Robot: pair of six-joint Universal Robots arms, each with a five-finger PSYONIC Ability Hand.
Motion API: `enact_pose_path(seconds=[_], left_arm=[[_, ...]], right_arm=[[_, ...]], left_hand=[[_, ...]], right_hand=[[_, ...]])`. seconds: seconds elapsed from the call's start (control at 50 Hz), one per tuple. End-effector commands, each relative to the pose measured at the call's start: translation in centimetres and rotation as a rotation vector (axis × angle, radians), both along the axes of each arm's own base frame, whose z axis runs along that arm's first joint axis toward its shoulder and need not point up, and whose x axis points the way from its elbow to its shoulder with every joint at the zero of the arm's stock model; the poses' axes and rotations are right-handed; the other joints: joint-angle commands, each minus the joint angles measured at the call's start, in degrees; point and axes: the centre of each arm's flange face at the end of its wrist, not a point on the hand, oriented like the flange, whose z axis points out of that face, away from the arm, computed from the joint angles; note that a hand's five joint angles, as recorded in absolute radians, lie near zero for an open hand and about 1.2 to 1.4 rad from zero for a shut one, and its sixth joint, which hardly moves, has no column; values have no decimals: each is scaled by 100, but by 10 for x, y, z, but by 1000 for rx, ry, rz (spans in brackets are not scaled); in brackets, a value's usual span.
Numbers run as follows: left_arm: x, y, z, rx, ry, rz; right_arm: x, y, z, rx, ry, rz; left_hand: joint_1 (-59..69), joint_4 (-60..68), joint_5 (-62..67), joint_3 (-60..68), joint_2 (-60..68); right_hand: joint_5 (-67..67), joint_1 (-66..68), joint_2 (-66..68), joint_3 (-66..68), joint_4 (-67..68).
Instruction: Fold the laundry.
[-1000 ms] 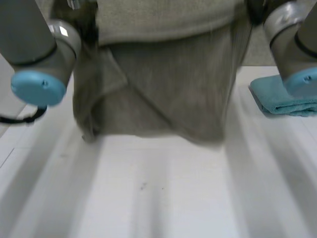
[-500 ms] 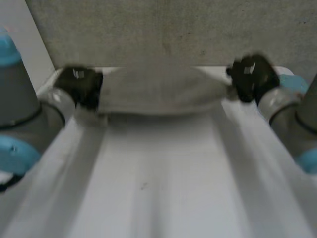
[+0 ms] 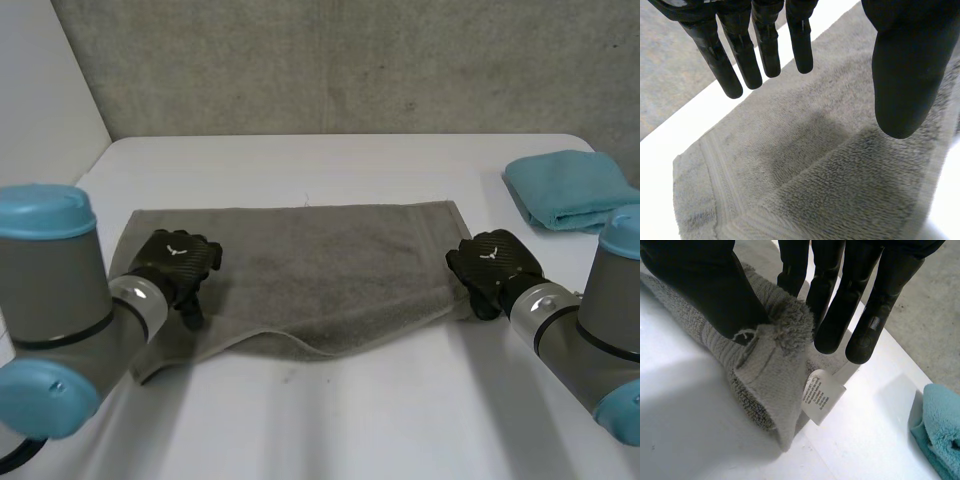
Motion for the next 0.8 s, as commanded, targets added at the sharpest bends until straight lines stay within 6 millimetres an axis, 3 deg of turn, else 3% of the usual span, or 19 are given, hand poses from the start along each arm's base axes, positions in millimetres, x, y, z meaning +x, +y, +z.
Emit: enact_pose_path(seconds=[0.02, 0.16, 0.28, 0.38, 0.62, 0.8], left_arm=[[26, 41, 11, -33, 77, 123], [47, 70, -4, 8, 41, 181], [52, 80, -21, 65, 17, 181], [60, 57, -40, 90, 29, 222], [65, 21, -56, 100, 25, 270], [65, 7, -51, 59, 41, 281]], right_arm=[[-3, -4, -2, 27, -39, -27], [-2, -4, -3, 29, -36, -26], [-2, -2, -4, 32, -39, -21], [-1, 0, -5, 37, -38, -15], [-3, 0, -6, 43, -38, -19], [-3, 1, -7, 46, -37, -19]], left_hand=[[140, 270, 278, 185, 202], [375, 506, 514, 421, 438], [39, 169, 178, 85, 102], [89, 219, 227, 135, 152], [693, 824, 832, 739, 756], [1654, 1784, 1792, 1699, 1716]], right_hand=[[1321, 2389, 1275, 1252, 1195], [1321, 2389, 1275, 1252, 1195], [1321, 2389, 1275, 1252, 1195], [1321, 2389, 1275, 1252, 1195], [1321, 2389, 1275, 1252, 1195], [1321, 2389, 1275, 1252, 1195]])
